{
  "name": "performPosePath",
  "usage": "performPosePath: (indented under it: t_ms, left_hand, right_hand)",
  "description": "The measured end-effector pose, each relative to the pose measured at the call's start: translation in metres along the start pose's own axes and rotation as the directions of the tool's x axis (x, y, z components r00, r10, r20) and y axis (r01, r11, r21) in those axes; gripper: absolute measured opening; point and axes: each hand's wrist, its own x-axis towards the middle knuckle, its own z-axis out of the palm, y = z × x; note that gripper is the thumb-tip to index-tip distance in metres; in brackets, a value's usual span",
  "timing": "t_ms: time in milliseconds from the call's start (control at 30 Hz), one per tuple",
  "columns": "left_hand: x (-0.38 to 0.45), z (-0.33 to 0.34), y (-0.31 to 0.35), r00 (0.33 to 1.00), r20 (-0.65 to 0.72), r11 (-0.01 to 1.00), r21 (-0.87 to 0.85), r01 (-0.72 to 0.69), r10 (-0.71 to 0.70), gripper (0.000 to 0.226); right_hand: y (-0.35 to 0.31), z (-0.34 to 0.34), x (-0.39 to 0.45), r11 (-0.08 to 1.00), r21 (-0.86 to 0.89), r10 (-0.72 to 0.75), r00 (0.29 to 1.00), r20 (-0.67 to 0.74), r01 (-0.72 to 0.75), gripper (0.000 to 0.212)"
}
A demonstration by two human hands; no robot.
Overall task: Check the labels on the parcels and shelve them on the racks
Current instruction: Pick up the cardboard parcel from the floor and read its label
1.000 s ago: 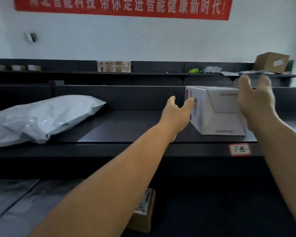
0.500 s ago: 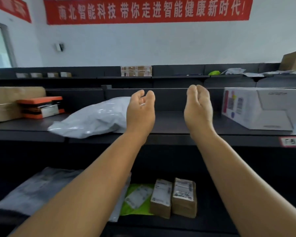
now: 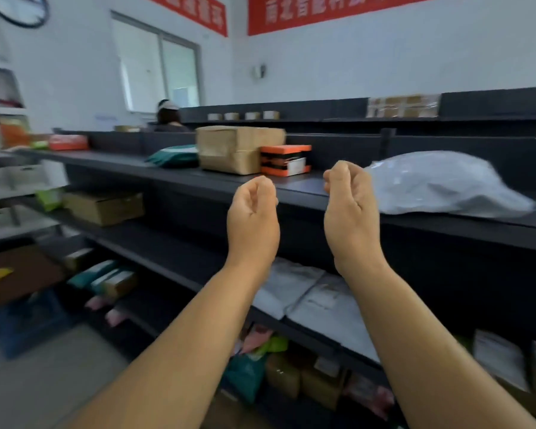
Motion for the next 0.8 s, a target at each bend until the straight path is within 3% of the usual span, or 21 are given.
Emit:
performPosePath:
  t_ms: [133,300,533,800]
  left_hand:
    - [0.013,-0.085,-0.018,0.981,-0.191,0.998,0.046,0.045,-0.036,0.010]
    - [0.019,-0.179,-0.047,0.905,-0.418,0.989,0.087,0.122,-0.075,0.016]
    - [0.030,-0.290,-0.097,0.780,-0.618,0.972,0.109,0.207,-0.097,0.021]
    - [0.084,-0.387,-0.154,0.611,-0.785,0.946,0.116,0.304,-0.100,0.021]
  right_hand:
    - [0.018,0.084,-0.032,0.996,0.065,0.047,0.987,0.153,-0.057,0.029]
    - [0.048,0.176,-0.076,0.978,0.088,0.144,0.920,0.366,-0.188,0.023]
    - [0.092,0.285,-0.119,0.931,0.073,0.237,0.747,0.622,-0.357,0.026]
    - [0.169,0.416,-0.129,0.882,-0.040,0.343,0.580,0.739,-0.470,0.039]
